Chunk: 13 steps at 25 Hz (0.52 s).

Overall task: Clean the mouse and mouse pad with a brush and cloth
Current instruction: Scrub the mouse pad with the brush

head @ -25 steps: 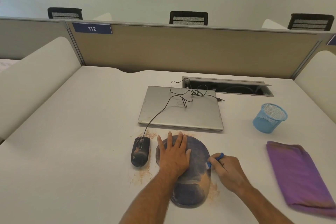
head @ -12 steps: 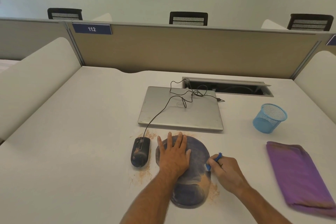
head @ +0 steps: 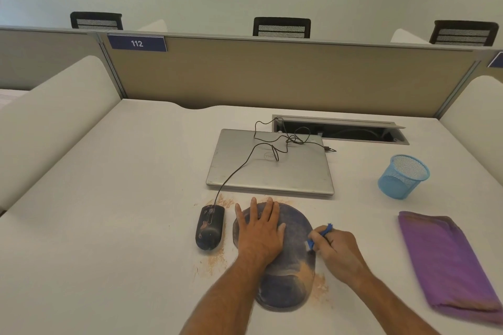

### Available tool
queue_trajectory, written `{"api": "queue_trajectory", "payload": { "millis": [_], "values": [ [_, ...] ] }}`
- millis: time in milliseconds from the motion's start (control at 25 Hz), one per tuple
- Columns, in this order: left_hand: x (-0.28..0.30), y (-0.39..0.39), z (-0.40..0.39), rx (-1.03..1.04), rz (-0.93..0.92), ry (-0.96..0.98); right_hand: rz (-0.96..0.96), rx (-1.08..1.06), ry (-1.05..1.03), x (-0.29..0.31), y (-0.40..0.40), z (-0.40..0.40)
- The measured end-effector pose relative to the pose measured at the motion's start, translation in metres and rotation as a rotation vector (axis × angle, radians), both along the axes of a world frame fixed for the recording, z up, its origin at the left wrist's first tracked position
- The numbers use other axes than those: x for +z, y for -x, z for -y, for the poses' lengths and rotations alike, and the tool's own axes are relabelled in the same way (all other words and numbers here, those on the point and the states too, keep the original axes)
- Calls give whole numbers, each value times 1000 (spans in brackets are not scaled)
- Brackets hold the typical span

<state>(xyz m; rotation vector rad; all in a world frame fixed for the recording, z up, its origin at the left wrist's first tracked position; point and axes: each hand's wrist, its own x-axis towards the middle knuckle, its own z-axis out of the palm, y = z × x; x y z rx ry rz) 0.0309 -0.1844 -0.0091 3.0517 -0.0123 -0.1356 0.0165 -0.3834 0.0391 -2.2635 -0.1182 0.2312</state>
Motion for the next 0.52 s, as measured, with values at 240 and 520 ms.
{"api": "queue_trajectory", "payload": {
  "millis": [240,520],
  "values": [
    [-1,0,0,4,-1,2,-16,30,8,0,2,-2],
    [-1,0,0,2,1,3,-34,38,-3,0,6,-3]
  ]
}}
